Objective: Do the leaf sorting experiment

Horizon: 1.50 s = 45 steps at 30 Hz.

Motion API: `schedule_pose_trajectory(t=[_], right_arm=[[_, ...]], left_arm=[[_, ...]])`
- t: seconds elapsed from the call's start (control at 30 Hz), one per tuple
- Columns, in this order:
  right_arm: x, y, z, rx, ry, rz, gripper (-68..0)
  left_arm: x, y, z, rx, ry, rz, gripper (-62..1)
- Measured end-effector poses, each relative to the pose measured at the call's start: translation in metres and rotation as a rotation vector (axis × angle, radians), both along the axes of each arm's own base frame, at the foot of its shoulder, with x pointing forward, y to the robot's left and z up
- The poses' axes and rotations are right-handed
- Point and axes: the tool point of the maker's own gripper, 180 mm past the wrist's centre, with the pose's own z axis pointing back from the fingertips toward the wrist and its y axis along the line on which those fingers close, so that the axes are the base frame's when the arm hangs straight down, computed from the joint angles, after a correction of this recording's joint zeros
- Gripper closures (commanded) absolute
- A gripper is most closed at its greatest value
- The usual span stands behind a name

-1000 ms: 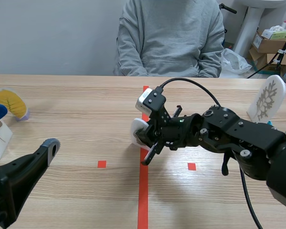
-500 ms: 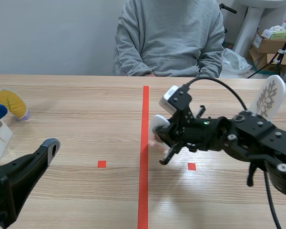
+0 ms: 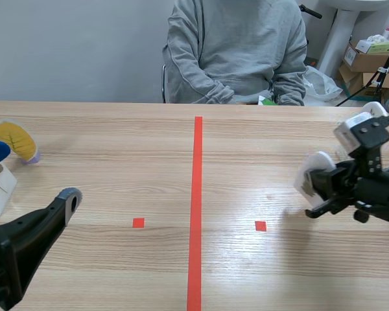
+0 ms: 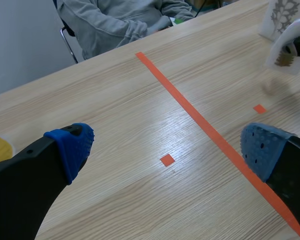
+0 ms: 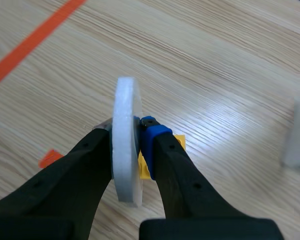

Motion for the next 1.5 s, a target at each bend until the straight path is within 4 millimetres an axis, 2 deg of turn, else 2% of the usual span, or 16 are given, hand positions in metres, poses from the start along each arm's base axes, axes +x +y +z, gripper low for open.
schedule_pose_trajectory(t=[0.2,0.37,0.43,0.67,0.87,1.1,1.2,1.4,1.5], right_arm=[[-0.008,-0.051,0.001,-0.032,0.003,-0.149,-1.5],[-0.005,-0.097,0.011,-0.085,-0.047,-0.315,-1.5],[-0.004,-0.104,0.006,-0.108,-0.044,-0.324,-1.5],[0.001,-0.131,-0.034,-0.088,0.054,-0.413,-1.5],[0.012,-0.153,-0.040,-0.091,0.046,-0.503,-1.5],[0.012,-0.173,-0.038,-0.123,0.033,-0.555,-1.6],[0.010,-0.179,-0.036,-0.137,0.031,-0.561,-5.9],[0.007,-0.179,-0.039,-0.140,0.045,-0.562,-29.5],[0.008,-0.179,-0.039,-0.140,0.045,-0.561,-35.5]], left_arm=[[0.000,0.000,0.000,0.000,0.000,0.000,-62.3],[0.000,0.000,0.000,0.000,0.000,0.000,-62.3],[0.000,0.000,0.000,0.000,0.000,0.000,-62.3],[0.000,0.000,0.000,0.000,0.000,0.000,-62.3],[0.000,0.000,0.000,0.000,0.000,0.000,-62.3],[0.000,0.000,0.000,0.000,0.000,0.000,-62.3],[0.000,0.000,0.000,0.000,0.000,0.000,-62.3],[0.000,0.000,0.000,0.000,0.000,0.000,-62.3],[0.000,0.000,0.000,0.000,0.000,0.000,-62.3]])
